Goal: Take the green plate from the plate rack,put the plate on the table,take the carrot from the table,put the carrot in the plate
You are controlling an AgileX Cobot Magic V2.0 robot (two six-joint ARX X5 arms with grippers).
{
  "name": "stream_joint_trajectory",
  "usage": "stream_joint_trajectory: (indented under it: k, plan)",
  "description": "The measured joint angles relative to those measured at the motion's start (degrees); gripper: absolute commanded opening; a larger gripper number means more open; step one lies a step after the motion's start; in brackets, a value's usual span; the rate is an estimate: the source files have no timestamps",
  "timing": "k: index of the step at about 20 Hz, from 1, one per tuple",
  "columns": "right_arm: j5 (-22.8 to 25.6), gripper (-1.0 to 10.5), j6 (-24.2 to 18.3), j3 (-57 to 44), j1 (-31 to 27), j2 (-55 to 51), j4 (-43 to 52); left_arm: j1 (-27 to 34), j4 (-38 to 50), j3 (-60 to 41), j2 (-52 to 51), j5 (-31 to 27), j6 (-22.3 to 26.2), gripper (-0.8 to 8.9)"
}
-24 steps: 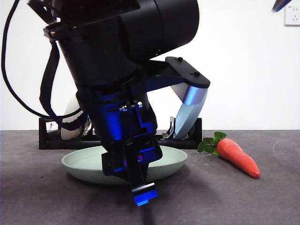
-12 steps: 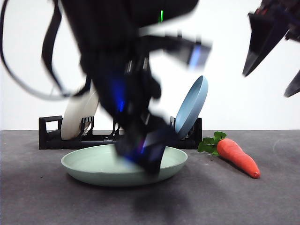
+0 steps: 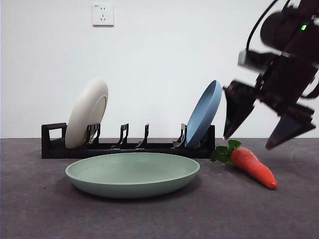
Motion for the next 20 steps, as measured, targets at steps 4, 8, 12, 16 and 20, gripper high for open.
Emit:
stream_joint_trajectory:
  k: [4,8,12,16,20]
  plan:
    - [2.0,5.4,0.9,0.0,0.3,4.3,3.2,0.0,-2.5,1.2,-5.9,0.0,-2.0,3.5]
    - [2.4,2.5,1.5,0.1,0.3,6.6,4.6,0.0,-2.7,1.2,-9.8,0.0,-3.1,3.5]
    - [2.2,-0.1,1.6,0.1,0.3,6.9,4.6,0.0,-3.1,1.2,-10.7,0.0,-3.3,3.5]
    - [1.9,-0.1,1.6,0.1,0.3,6.5,3.5,0.0,-4.5,1.2,-10.4,0.0,-3.3,3.5]
    - [2.0,-0.1,3.1,0.1,2.1,-2.5,1.5,0.0,-4.9,1.2,-10.4,0.0,-3.3,3.46]
